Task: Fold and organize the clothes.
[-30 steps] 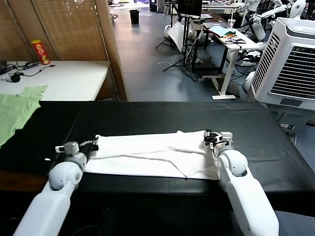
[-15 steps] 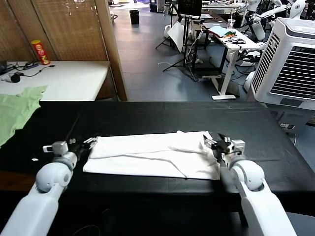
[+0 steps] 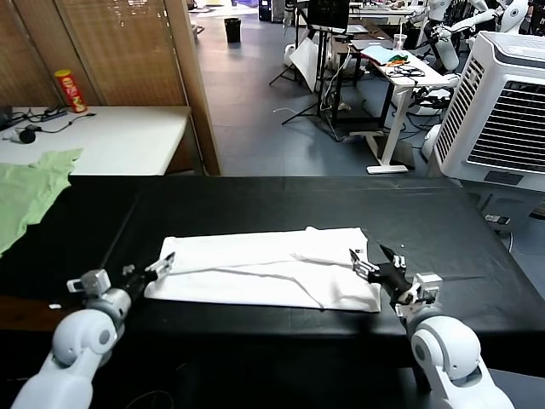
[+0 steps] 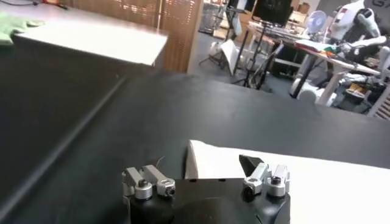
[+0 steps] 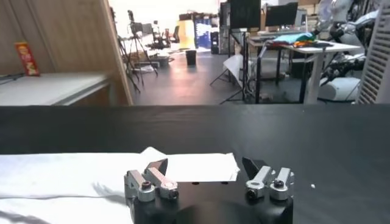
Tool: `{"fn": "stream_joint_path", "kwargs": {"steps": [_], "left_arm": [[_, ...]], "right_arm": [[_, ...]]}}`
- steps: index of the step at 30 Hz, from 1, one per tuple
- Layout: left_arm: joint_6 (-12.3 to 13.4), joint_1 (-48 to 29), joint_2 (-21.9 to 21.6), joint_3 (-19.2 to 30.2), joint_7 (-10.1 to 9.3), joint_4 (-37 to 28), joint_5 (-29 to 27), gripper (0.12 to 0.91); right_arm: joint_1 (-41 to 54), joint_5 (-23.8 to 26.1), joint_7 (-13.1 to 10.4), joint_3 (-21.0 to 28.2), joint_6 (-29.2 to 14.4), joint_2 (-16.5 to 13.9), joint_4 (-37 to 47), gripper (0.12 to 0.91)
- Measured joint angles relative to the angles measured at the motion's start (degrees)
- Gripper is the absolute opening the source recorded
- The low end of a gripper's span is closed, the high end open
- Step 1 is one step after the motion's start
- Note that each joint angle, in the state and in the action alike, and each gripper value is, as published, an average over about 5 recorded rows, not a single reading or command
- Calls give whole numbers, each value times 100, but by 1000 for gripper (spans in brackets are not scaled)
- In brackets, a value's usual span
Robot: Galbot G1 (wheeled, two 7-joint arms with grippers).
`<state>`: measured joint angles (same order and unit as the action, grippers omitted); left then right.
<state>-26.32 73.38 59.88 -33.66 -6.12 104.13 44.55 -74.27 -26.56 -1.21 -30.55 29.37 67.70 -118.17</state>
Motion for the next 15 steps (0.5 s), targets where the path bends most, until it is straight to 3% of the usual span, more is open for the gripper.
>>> {"fn": "stream_joint_path", "kwargs": {"steps": [3, 5, 15], "left_arm": [[52, 118, 84, 10, 11, 10, -201, 781], [85, 175, 122, 25, 29, 14, -339, 728], [94, 169, 322, 117, 81, 2, -714, 235]], "right_arm": [[-42, -5, -2, -5, 2, 0, -85, 798], [-52, -4, -5, -5, 2, -1, -124, 798], [-54, 84, -1, 52, 9, -14, -277, 798]]}}
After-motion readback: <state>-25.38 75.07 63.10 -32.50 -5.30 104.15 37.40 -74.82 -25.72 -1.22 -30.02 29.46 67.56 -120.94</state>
